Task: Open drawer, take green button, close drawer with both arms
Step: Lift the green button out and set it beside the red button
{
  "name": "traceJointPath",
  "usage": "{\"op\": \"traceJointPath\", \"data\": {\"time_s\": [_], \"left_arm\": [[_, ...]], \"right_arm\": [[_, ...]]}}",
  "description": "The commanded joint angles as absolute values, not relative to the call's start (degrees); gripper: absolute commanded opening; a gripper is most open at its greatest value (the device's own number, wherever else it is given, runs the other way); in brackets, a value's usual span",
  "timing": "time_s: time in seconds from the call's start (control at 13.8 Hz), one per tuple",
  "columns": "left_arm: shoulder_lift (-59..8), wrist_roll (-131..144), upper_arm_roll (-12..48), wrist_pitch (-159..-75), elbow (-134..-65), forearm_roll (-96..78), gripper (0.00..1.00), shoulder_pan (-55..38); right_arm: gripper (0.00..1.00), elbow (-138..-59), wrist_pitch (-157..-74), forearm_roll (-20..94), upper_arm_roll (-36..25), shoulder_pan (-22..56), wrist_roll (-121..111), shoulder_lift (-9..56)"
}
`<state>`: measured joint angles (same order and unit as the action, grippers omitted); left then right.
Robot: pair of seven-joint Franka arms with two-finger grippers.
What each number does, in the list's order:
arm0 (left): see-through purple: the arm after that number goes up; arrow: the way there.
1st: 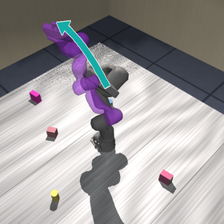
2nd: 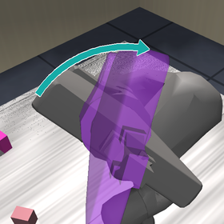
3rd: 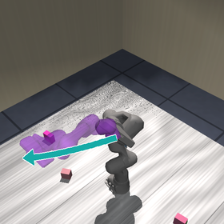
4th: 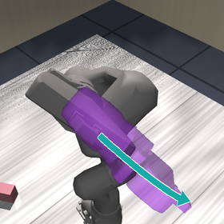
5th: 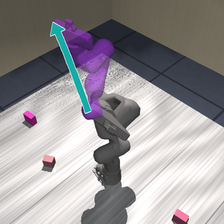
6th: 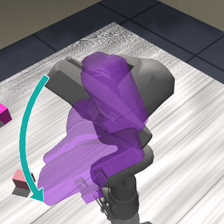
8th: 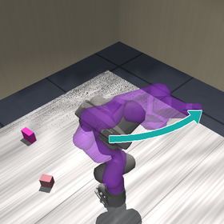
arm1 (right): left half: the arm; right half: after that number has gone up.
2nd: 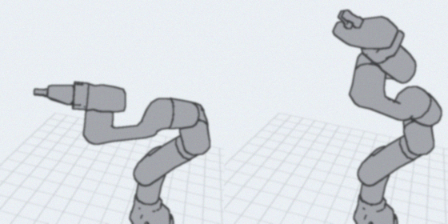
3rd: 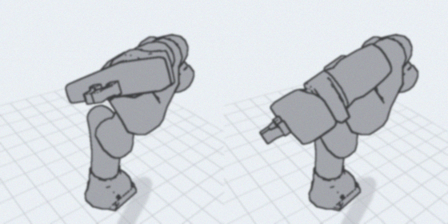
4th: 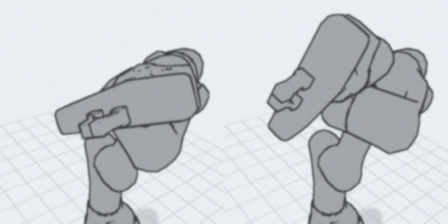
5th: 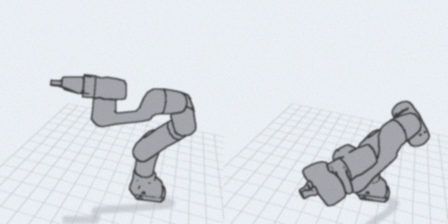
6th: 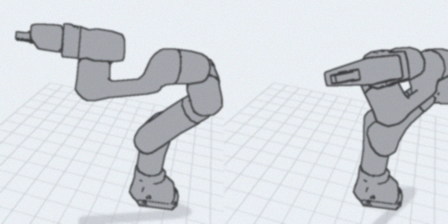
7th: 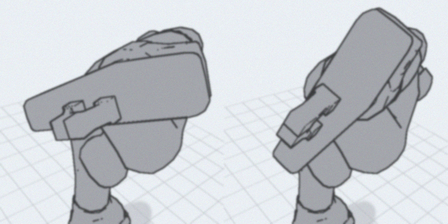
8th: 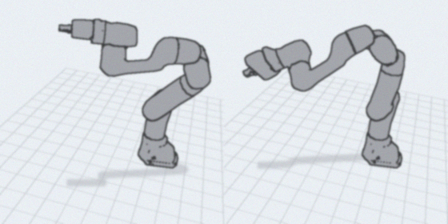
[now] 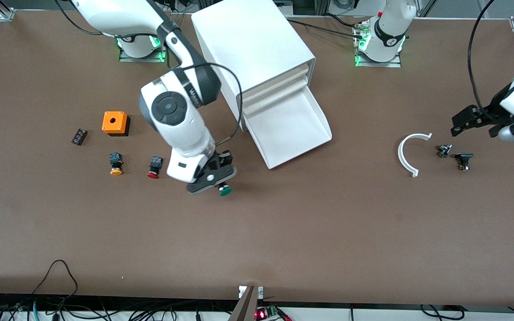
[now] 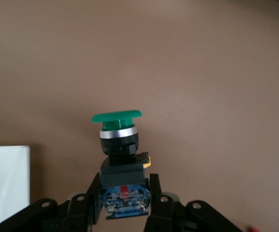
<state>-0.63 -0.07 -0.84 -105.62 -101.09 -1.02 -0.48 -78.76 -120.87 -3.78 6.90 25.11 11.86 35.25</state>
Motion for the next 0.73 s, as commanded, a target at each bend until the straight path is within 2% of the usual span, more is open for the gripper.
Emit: {"op": "traceJointPath", "data": {"time_s": [0.0,0.15,0.36,0.65], "left_arm": [[-2.7,9.5,3.2,-112.4,-104.8,-2.4,1.0,-1.1],[-4.7,17.3,6.5,-118.1,-107.6,-2.3,1.0,-1.7],[-9.9,26.3,9.2,-126.6,-109.8,-2.3,1.0,-3.3],[-17.7,36.6,9.2,-134.5,-109.8,-2.2,1.0,-8.5]], "right_arm": [[0.24,-88.0,-121.4,-3.8,7.3,22.8,21.7,31.5],[0.25,-91.8,-121.3,-4.0,6.9,22.3,32.7,30.4],[0.25,-99.6,-121.4,-4.1,6.3,21.0,36.6,28.6],[0.25,-108.9,-129.4,-5.1,5.7,20.9,36.8,27.5]]}}
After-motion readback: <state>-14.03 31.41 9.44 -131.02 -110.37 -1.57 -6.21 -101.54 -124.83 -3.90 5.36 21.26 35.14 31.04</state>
